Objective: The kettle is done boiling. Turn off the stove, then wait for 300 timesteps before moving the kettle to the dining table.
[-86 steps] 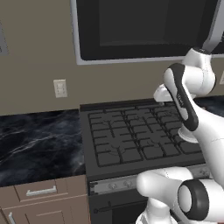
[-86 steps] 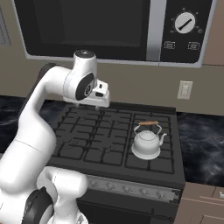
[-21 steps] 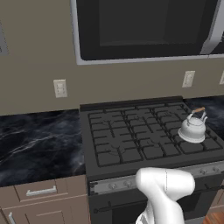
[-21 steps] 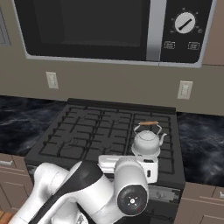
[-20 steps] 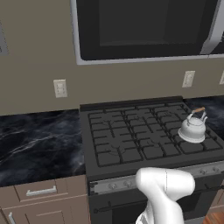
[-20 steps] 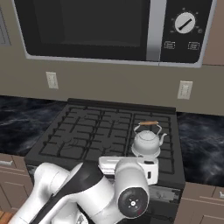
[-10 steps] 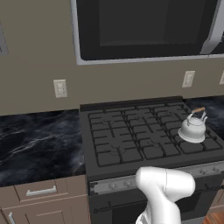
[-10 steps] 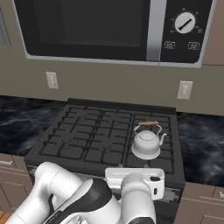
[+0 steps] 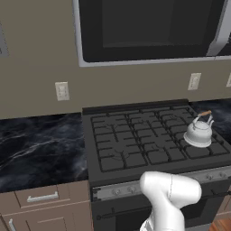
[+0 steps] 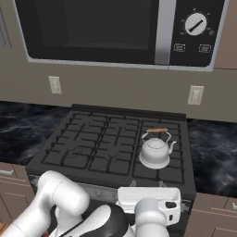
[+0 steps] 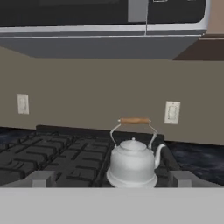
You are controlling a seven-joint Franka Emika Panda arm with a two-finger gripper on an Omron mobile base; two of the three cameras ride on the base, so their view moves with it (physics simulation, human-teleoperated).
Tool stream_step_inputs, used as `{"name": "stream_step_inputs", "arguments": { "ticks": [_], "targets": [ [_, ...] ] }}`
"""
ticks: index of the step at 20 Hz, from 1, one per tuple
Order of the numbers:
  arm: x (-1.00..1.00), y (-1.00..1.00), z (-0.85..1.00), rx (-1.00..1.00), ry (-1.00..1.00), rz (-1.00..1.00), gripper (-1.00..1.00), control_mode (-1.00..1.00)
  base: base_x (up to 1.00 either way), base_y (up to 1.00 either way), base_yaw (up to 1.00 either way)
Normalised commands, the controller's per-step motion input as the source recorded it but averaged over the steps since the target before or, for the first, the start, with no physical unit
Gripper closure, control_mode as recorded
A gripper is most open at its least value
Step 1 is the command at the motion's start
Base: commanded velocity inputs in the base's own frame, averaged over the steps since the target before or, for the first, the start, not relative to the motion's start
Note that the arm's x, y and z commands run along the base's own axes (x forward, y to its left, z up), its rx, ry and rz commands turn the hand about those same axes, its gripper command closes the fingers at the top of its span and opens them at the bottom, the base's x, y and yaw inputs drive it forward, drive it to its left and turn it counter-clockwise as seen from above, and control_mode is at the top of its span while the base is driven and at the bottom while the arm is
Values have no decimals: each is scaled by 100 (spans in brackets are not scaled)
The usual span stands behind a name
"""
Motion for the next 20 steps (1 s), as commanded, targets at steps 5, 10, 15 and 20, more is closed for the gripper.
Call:
{"name": "stream_step_inputs", "arguments": {
  "ticks": [5, 10, 15, 20],
  "targets": [
    [-5, -15, -15, -1, -6, 0, -100, -100, 0, 0, 0],
    [0, -8, -27, 0, -5, 0, -100, -100, 0, 0, 0],
    [0, -9, -37, 0, -1, 0, -100, -100, 0, 0, 0],
    [0, -9, -41, 0, -2, 0, -100, -100, 0, 0, 0]
  ]
}}
